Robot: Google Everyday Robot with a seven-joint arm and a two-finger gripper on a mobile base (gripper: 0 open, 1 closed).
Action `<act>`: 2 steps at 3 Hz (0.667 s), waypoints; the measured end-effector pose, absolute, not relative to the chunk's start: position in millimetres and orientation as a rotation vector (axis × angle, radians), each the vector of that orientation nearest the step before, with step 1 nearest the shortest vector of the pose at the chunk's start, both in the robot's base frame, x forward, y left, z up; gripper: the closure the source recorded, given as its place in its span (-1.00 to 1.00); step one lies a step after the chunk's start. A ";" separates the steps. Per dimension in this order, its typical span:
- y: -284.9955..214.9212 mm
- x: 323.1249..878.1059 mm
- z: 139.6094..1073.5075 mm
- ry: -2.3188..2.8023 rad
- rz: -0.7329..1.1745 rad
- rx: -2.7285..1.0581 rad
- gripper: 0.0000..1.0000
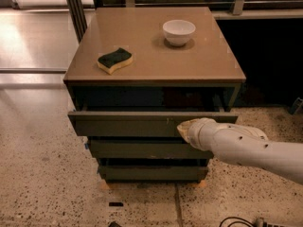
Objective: Close top drawer
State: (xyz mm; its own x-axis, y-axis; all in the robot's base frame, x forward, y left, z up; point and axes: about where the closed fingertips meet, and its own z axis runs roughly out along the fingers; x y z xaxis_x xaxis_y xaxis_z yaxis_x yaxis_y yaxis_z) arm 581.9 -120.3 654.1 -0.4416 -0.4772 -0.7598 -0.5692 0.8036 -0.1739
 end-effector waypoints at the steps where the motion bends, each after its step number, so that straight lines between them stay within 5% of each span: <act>1: -134.0 608.5 659.1 2.072 0.107 -0.689 1.00; 2: -134.0 608.5 659.2 2.072 0.107 -0.689 1.00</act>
Offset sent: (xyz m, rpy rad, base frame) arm 0.0840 -0.0374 0.0090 0.0932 -0.2156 -0.2101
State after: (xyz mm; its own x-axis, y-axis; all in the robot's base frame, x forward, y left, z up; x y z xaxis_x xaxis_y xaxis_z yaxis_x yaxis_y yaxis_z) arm 608.5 -134.0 659.2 -0.4204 -0.4313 -0.7982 -0.5109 0.8396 -0.1846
